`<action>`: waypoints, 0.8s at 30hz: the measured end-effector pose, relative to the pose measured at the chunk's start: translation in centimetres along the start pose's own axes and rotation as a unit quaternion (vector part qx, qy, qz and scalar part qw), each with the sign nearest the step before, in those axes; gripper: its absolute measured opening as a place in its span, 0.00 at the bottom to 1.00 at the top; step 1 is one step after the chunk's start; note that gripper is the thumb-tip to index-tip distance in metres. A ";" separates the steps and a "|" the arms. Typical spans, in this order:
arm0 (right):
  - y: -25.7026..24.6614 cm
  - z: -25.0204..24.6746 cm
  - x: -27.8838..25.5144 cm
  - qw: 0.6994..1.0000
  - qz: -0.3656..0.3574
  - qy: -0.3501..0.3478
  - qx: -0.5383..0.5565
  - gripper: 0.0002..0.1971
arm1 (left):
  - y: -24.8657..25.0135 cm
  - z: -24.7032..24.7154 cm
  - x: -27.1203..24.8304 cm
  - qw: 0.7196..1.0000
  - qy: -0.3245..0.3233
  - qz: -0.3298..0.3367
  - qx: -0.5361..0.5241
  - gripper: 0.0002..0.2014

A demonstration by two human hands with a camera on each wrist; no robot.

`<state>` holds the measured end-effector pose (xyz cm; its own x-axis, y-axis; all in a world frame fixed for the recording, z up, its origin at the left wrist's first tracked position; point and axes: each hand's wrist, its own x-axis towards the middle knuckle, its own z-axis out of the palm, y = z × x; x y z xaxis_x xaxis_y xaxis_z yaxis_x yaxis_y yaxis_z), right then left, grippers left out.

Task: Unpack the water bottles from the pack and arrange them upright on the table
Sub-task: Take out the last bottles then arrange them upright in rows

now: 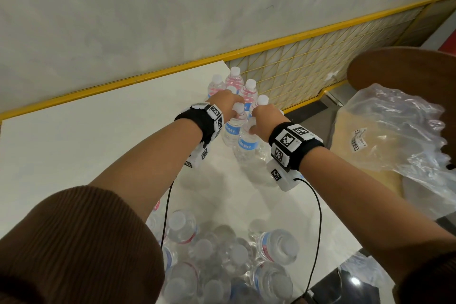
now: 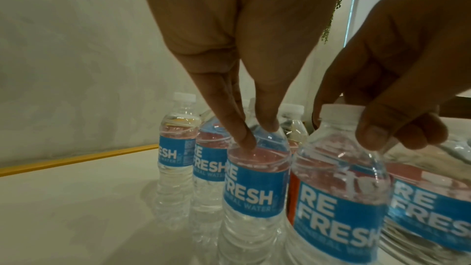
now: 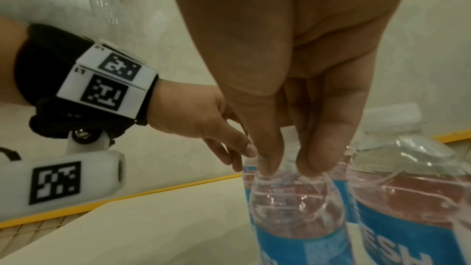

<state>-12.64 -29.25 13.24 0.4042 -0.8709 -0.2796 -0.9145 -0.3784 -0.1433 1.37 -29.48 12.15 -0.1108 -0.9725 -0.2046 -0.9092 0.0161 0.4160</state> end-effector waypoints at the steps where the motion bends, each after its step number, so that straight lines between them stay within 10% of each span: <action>1: 0.0 0.0 0.0 1.000 0.004 -0.003 0.001 0.17 | 0.1 -0.1 0.1 1.000 -0.002 0.002 0.009 0.11; 24: 0.3 -1.0 0.0 0.999 -0.017 -0.026 -0.029 0.16 | 0.4 0.0 1.1 0.999 0.037 -0.009 0.038 0.21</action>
<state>-12.93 -29.66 14.17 0.4337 -0.8407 -0.3242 -0.8993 -0.4262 -0.0977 0.85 -30.54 12.07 -0.0661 -0.9873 -0.1447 -0.9389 0.0124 0.3441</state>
